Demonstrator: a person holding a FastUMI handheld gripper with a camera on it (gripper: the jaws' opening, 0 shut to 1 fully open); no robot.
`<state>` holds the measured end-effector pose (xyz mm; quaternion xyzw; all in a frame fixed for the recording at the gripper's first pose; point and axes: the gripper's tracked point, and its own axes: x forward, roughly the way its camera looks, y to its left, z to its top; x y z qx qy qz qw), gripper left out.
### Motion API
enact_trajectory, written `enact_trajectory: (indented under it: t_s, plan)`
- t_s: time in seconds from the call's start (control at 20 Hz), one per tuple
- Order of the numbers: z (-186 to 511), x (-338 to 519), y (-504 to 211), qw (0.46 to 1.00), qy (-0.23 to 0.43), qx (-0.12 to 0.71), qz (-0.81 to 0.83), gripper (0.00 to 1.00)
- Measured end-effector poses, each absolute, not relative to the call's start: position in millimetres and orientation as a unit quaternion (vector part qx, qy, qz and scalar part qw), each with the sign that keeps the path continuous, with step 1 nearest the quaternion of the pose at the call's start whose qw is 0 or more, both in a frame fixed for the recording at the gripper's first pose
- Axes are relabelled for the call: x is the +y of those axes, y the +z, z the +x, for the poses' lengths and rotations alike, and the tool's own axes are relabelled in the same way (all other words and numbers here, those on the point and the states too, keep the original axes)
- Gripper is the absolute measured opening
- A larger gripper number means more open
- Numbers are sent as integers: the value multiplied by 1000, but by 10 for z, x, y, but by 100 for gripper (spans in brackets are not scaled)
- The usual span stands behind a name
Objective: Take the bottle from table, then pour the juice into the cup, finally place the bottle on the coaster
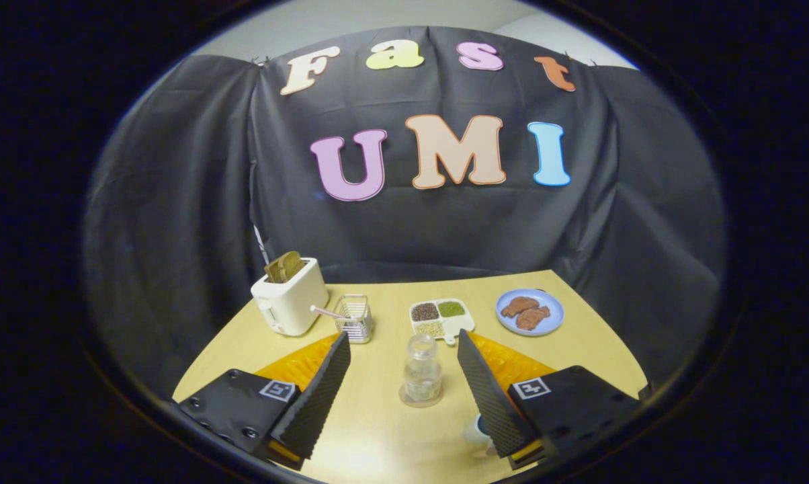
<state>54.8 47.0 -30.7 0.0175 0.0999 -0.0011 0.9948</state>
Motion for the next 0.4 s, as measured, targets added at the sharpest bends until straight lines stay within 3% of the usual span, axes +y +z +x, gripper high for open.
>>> enact_trajectory:
  t_s: [0.4]
  plan:
    - [426,293,-305,995,1,102,16,100]
